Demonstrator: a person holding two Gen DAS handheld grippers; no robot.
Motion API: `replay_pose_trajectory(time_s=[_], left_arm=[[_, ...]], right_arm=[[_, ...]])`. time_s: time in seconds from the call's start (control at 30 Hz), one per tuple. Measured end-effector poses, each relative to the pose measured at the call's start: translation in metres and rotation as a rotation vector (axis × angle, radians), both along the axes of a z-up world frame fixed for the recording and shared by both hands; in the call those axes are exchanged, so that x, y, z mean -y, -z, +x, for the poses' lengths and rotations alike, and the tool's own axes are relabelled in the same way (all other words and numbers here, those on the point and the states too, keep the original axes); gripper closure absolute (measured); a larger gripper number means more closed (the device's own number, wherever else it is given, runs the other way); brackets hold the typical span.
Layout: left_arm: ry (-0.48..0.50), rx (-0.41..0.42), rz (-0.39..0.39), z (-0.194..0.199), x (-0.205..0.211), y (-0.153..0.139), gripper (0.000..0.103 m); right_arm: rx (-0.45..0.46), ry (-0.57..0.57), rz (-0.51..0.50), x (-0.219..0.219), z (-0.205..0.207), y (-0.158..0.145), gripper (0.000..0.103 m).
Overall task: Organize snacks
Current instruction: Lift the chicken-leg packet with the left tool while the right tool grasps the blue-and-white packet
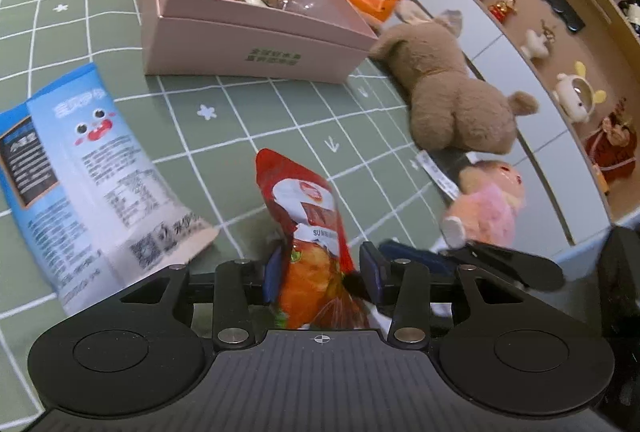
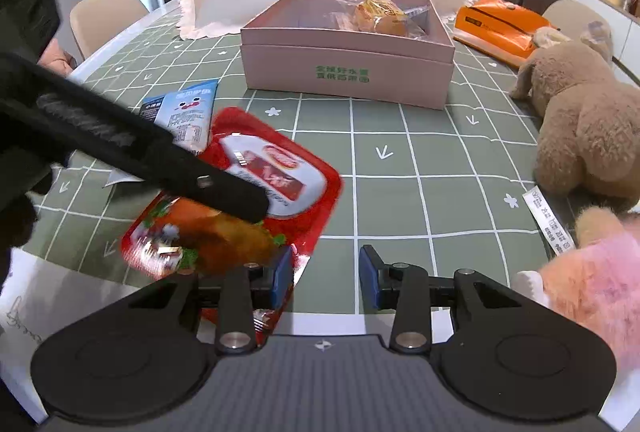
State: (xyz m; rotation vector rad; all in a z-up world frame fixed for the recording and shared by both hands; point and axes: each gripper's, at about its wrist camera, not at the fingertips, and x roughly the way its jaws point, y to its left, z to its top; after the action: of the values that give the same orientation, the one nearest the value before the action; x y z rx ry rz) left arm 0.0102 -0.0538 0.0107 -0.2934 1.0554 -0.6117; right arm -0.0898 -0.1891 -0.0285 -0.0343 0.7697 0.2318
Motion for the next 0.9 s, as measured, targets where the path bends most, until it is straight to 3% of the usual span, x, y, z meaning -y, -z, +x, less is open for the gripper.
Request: replay_pose_trajectory(time_s=[0.1,0.2,0.27,0.43,0.63,0.77,0.83,0.9], left_arm=[[-0.013,-0.013,-0.01,0.007,0.008,0.004,0.06],[-0.005,-0.075,-0.056,0.012,0.011,0.011,0.075],[0.009,-0.096,-0.065,0.011,0.012,0.013,0.075],[0.049,-0.043,-0.005,-0.001,0.018,0.002,0.076],[-0.049,-0.107,-0.042,0.008,0.007,0.01,0.077],[-0.083,-0.075,-0.089,-0.001,-0.013,-0.002,0.077],[-0.106,-0.072,-0.117,-0.007,-0.028,-0.008,0.077],[-0.147,-0.061,-0.132,-0.018,-0.05,-0.015,0.077]], right_arm=[[0.0,0.002,0.003,-0.001,0.0,0.0,0.065],[0.001,0.0,0.007,-0.001,0.0,-0.001,0.065],[0.0,0.0,0.011,0.0,-0.001,0.0,0.065],[0.006,-0.008,0.022,0.002,-0.005,0.0,0.064],[0.01,-0.023,0.007,-0.002,-0.006,0.0,0.064],[-0.078,-0.049,0.104,0.006,0.003,-0.012,0.058],[-0.071,-0.037,0.188,0.014,0.008,-0.022,0.047],[-0.048,-0.027,0.239,0.017,0.015,-0.032,0.042]])
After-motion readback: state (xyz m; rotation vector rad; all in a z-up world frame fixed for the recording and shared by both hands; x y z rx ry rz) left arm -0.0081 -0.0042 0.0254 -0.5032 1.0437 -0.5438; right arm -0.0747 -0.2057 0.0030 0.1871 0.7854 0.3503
